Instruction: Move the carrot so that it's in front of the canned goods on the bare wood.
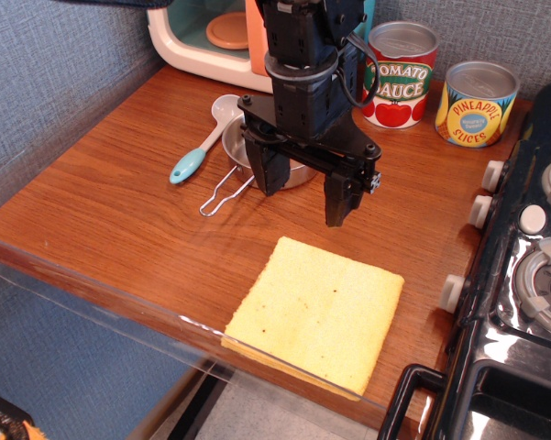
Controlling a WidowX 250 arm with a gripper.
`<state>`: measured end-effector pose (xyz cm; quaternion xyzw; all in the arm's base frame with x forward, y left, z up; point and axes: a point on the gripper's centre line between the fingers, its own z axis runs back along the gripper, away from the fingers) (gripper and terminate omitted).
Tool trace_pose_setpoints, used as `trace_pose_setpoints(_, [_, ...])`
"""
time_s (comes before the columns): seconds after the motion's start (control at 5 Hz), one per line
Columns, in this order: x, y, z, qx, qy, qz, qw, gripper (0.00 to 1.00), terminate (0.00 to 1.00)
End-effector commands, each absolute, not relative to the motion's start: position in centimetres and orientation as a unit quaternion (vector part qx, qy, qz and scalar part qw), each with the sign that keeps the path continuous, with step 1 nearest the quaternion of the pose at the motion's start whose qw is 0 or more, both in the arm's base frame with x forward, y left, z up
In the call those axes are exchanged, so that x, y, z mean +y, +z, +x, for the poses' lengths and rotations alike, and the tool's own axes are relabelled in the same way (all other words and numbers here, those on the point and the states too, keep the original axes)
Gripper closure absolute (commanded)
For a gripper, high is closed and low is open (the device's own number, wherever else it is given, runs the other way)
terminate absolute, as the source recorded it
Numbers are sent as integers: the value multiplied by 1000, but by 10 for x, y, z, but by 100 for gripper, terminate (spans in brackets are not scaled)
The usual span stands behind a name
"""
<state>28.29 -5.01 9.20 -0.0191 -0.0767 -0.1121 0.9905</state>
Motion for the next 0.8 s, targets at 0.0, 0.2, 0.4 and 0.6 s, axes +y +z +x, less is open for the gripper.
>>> trace_pose_setpoints(0.0, [-50, 92, 283, -77, -112, -19, 991, 0, 0])
trace_pose_setpoints(0.2, [-45, 90, 306, -86, -103, -16, 991, 0, 0])
trace_pose_setpoints(0.4, [-31, 93, 327, -92, -85, -3, 992, 0, 0])
trace_pose_setpoints(0.6, [-6, 106, 351, -114, -53, 11, 992, 0, 0])
